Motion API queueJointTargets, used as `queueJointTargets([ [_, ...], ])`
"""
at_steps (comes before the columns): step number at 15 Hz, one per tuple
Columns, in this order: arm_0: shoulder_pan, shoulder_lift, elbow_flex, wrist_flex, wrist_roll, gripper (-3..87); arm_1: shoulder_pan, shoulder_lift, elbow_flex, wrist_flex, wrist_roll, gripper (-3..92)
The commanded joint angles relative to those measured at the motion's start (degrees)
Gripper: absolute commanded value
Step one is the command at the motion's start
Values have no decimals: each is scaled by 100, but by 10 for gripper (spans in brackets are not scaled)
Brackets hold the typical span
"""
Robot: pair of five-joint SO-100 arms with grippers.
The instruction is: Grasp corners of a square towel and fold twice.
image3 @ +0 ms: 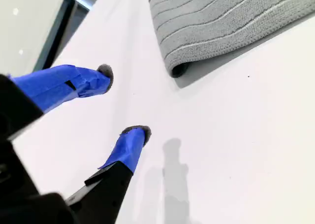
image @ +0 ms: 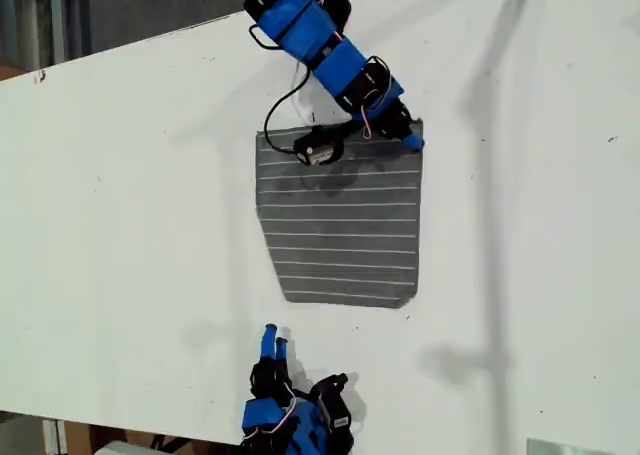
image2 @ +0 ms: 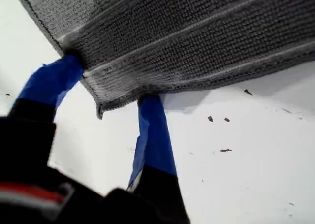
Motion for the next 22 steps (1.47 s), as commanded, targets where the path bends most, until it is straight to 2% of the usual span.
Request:
queueJointTargets([
  [1,114,26,18,-123,18,194,193,-325,-519,-246,-123,-1],
  [4,404,-123,-193,-53,-158,178,193,-677,-914,53,-123,-1],
  [6,1046,-782,-1204,167,-387,171,272,-694,-932,123,-141,-1],
  [7,1424,-1986,-2127,53,-475,167,316,-729,-932,114,-176,-1],
  [10,2839,-7963,-5906,246,-958,181,316,-791,-940,114,-193,-1],
  [12,3533,-9703,-7102,264,-1406,206,220,-870,-914,114,-141,-1],
  [15,4377,-9835,-6574,-606,-2347,233,149,-1020,-905,62,-105,-1],
  [17,4781,-9914,-6381,-914,-2821,242,158,-1107,-888,-35,-114,-1],
  [18,4913,-10063,-6381,-1169,-2892,245,167,-1151,-879,-114,-141,-1],
  [20,5062,-10705,-6557,-2083,-2602,247,176,-1204,-879,-167,-158,-1],
  [22,5115,-11470,-7058,-2232,-2558,272,97,-1178,-879,-132,-123,-1],
])
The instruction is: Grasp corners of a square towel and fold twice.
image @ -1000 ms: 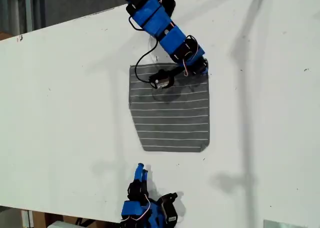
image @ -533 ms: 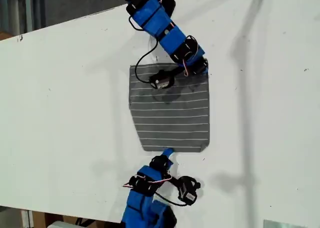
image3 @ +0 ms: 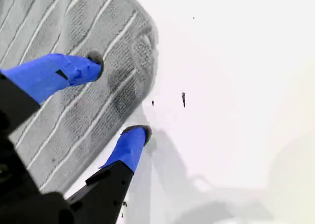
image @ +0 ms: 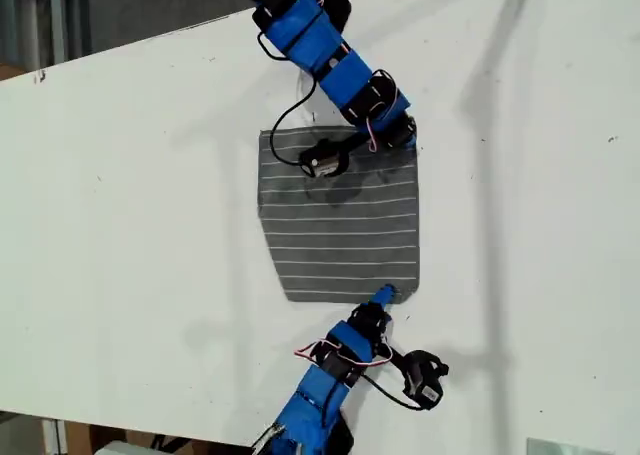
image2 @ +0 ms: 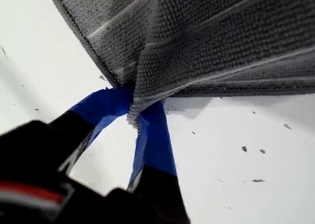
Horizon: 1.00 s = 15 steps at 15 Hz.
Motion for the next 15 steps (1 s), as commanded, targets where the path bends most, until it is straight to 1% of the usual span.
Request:
queueJointTargets([
  [1,97,-439,-483,-352,26,275,-53,-167,0,-149,9,-1],
  [5,220,-1090,-686,-984,-149,272,-62,-123,-18,-114,26,-1],
  [6,229,-1424,-1011,-976,-97,255,-62,-123,-35,-114,26,-1],
  [7,229,-1863,-1503,-782,-79,82,-62,-123,-53,-105,26,-1],
  [8,255,-2232,-1951,-624,-88,-2,-70,-123,-88,-70,26,-1],
  [9,281,-2558,-2479,-264,-97,-2,-88,-114,-149,0,26,-1],
  [12,334,-3103,-4236,1441,-9,-2,-114,-70,-571,501,44,-1],
  [13,352,-3111,-4614,1890,44,-2,-114,-44,-791,773,44,-1],
  [15,352,-3120,-5282,2628,141,-2,-114,97,-1415,1617,35,-1],
])
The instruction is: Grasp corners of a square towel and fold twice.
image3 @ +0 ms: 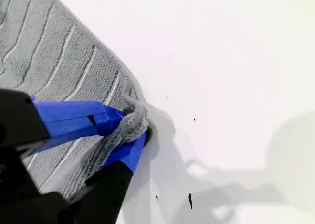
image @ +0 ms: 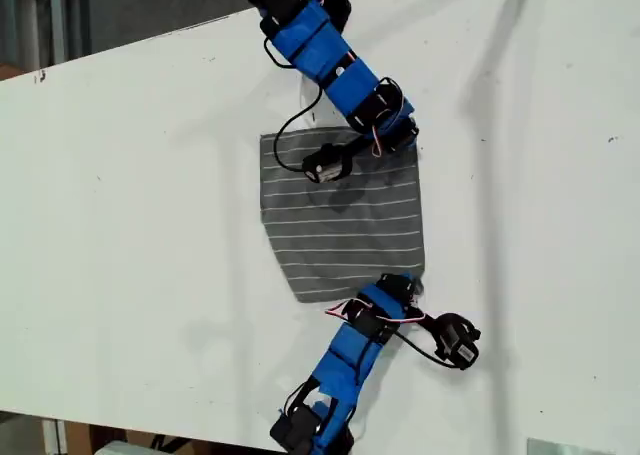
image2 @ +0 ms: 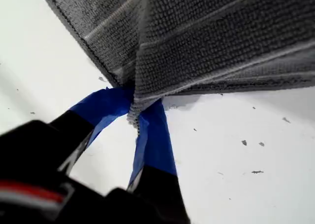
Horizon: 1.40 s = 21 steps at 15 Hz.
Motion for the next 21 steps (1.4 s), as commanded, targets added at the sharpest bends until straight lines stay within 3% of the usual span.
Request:
queueJointTargets([
  [1,62,123,-853,826,114,-2,-62,334,-765,896,44,-1],
  [3,26,229,-1327,1318,141,-2,-26,659,-1063,1389,44,-1],
  [6,-229,703,-1397,1468,756,-2,325,1195,-1063,1811,18,-1],
  [10,-659,1846,-1213,1723,1450,-2,1002,1898,-1037,1679,-694,-1],
  [13,-1521,2241,-879,2355,1740,-2,1714,2505,-721,1705,-1222,-1],
  [16,-2461,2215,0,2241,2083,-2,2417,3410,176,1617,-1485,-1],
  [21,-3120,2610,712,2030,2338,-2,3771,5757,2303,1134,-2101,-1],
])
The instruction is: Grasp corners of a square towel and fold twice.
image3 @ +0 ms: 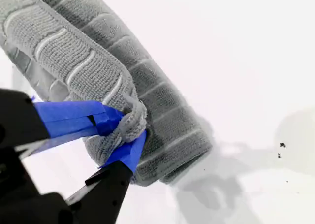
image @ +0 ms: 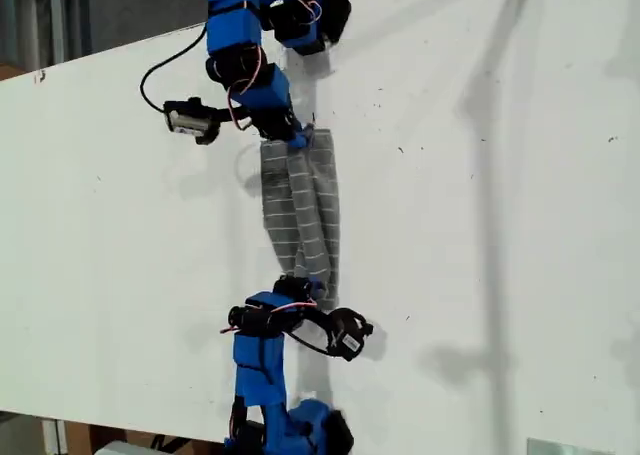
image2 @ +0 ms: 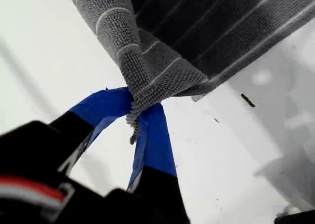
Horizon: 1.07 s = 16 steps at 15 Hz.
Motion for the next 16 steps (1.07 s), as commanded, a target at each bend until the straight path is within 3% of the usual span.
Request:
queueJointTargets([
  [1,-290,492,105,-79,97,-2,387,712,492,-185,-229,-1],
  [6,-1213,861,949,-325,483,-2,861,-53,1063,-1028,-677,-1],
  [12,-2443,888,1521,-589,1310,-2,1600,-1767,44,-976,-1389,-1],
  [16,-1925,861,1512,-360,1266,-2,1292,-2013,9,-712,-1274,-1],
])
